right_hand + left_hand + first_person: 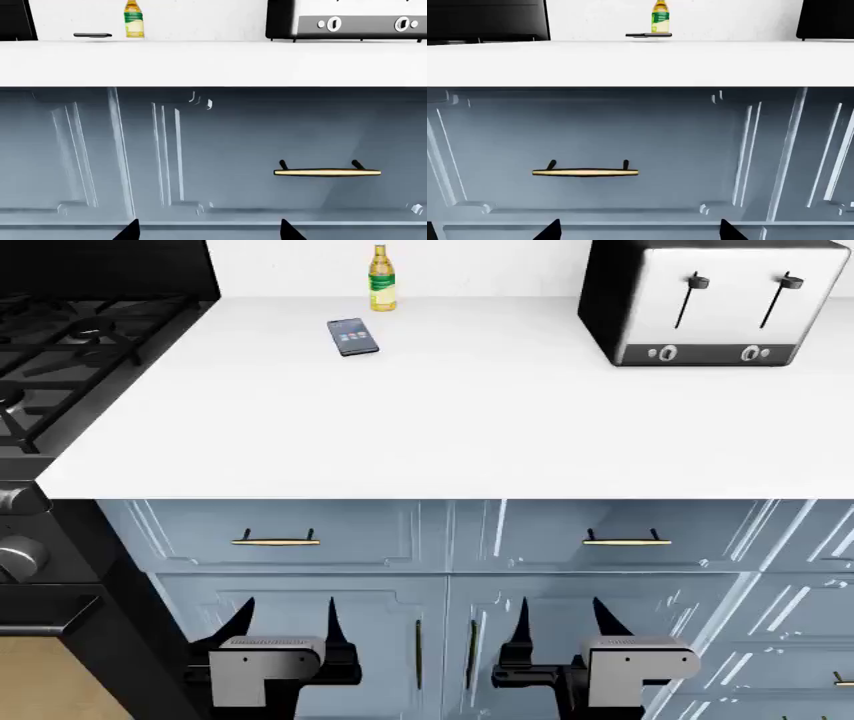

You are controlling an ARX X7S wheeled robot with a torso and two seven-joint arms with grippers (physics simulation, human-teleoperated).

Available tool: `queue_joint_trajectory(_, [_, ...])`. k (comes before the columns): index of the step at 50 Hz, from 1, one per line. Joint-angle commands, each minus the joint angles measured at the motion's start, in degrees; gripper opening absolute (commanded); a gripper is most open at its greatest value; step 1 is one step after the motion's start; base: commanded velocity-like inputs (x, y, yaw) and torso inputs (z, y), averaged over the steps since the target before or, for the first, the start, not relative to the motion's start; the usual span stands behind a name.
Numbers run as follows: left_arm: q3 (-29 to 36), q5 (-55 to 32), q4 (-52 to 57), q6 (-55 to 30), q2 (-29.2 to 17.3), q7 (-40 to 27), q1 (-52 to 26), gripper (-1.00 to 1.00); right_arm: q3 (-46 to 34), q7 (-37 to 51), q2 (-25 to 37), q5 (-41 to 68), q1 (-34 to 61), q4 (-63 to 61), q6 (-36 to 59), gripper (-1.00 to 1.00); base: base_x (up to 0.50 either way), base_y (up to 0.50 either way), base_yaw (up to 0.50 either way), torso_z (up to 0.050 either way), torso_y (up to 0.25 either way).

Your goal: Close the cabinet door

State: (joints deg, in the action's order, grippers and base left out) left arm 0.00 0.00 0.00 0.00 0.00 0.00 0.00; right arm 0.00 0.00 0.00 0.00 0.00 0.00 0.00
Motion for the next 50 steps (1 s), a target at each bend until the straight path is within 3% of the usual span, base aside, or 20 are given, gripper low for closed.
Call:
queue_joint_trajectory(1, [0.9,-0.9,-0.3,0.1,-0.9,-1.1,0.0,1.0,-1.0,1.2,0.9,1.1,0.1,0.1,0.3,1.0,0.0,0.0,0.0,0.0,0.0])
queue_joint_trajectory(12, [2.7,-3.9,-0.9,1.0,-2.7,-2.4,-0.4,1.0,-3.6,3.4,2.6,2.3,0.5,1.6,0.1,1.0,0.0,0.0,0.0,0.0,0.0])
queue_joint_trajectory(50, [5.8,-9.2,0.4,0.2,-5.7,-3.3,0.0,1.0,-7.0,6.7,5.3,5.4,0.5,2.0,-0.8,1.0,0.0,0.0,0.0,0.05,0.0])
